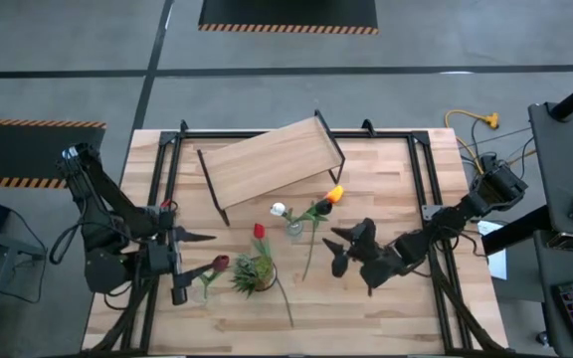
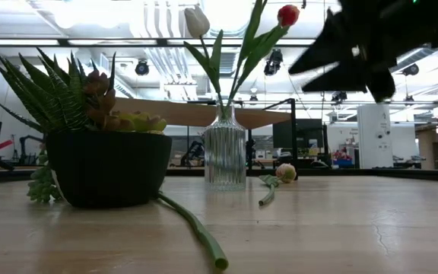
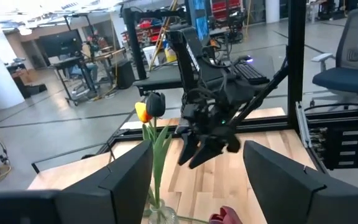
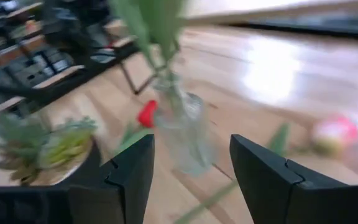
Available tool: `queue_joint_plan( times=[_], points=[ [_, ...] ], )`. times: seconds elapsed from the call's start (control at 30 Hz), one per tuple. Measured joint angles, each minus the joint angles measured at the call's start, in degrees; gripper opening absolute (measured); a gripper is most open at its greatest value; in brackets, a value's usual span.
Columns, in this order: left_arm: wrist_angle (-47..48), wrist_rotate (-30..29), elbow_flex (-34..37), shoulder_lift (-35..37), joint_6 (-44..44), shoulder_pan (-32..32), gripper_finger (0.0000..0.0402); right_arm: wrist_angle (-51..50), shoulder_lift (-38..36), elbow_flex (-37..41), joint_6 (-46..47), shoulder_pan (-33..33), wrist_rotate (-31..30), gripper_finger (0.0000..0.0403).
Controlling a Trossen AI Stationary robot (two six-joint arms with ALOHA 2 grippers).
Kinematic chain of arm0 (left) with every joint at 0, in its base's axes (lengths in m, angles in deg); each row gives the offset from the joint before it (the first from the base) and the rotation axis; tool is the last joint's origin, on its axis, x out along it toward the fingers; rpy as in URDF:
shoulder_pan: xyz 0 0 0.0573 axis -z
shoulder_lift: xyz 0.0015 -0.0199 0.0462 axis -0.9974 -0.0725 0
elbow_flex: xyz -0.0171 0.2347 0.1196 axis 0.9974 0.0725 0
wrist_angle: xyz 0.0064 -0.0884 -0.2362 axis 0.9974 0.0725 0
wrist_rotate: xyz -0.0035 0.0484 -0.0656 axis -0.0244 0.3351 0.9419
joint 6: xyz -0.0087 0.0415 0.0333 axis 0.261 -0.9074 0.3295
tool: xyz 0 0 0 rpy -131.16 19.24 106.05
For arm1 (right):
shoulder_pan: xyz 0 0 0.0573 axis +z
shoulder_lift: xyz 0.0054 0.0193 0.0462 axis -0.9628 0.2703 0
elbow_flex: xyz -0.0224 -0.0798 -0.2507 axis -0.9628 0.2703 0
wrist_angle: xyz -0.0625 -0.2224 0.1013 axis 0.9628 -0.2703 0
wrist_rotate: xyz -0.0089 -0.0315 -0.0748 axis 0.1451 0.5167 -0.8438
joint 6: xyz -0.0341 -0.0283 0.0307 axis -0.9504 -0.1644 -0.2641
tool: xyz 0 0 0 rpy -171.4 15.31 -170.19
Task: Pick and place flowers into a vace then onto a shelf
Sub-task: Put the pink tulip into the bottom transparent vase
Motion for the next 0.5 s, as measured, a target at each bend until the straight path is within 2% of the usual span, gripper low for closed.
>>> queue_joint_plan(
  times=[0.2, 0.37, 0.5],
  points=[
    [0.0, -0.1, 0.1, 1.2, -0.6, 0.0, 0.0234, -4.0, 4.6, 0.0, 9.9, -5.2, 0.8, 0.0201],
    [0.9, 0.0, 0.1, 2.1, -0.6, 0.0, 0.0234, -4.1, 9.7, -1.0, 15.9, -8.9, 6.9, 0.0201],
    [3.1, 0.0, 0.2, 2.9, -0.6, 0.0, 0.0234, -4.2, 13.4, -3.3, 16.3, -11.1, 9.8, 0.0201]
  ],
)
